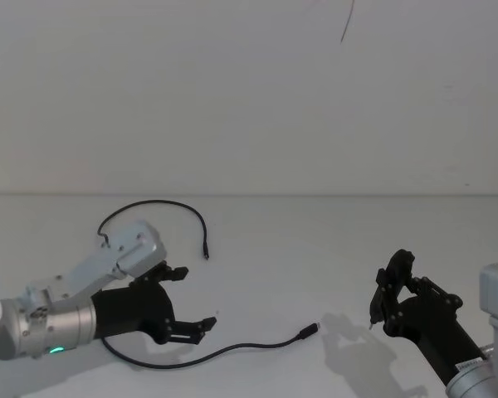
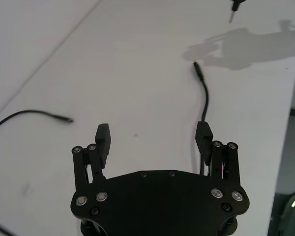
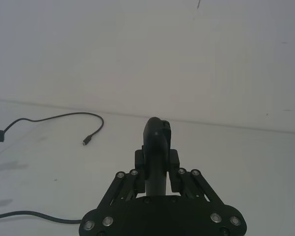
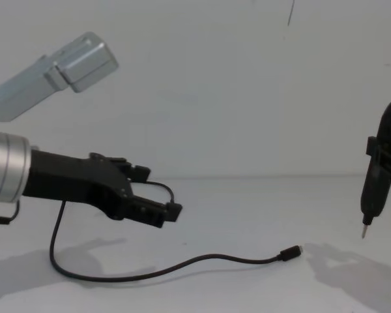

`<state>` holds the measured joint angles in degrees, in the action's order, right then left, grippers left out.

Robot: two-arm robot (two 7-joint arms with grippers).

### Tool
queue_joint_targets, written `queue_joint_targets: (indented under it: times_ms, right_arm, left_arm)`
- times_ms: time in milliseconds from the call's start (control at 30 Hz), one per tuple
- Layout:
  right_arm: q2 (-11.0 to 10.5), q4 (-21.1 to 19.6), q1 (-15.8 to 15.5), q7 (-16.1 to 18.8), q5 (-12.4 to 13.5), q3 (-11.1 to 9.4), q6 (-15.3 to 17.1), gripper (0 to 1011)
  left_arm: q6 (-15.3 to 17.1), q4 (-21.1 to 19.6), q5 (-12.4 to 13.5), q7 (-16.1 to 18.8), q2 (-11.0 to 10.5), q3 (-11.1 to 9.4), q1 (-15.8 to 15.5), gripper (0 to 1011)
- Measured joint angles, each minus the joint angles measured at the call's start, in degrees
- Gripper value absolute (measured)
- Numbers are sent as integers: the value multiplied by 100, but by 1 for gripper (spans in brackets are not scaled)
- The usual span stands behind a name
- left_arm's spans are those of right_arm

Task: Pick up the data cable with the one hand.

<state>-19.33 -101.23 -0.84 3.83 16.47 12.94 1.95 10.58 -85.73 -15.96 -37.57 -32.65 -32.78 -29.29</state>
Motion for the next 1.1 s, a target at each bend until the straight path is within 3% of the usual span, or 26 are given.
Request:
queue_joint_targets:
  times_ms: [467, 1100]
  right_arm:
    - [0, 0, 0, 0, 0, 0, 0, 263]
    - [0, 0, 0, 0, 0, 0, 0, 263]
  left_arm:
    - [5, 598, 107, -577, 294, -485, -558, 1001]
    - [197, 1191, 333, -532, 600, -827, -899, 1001]
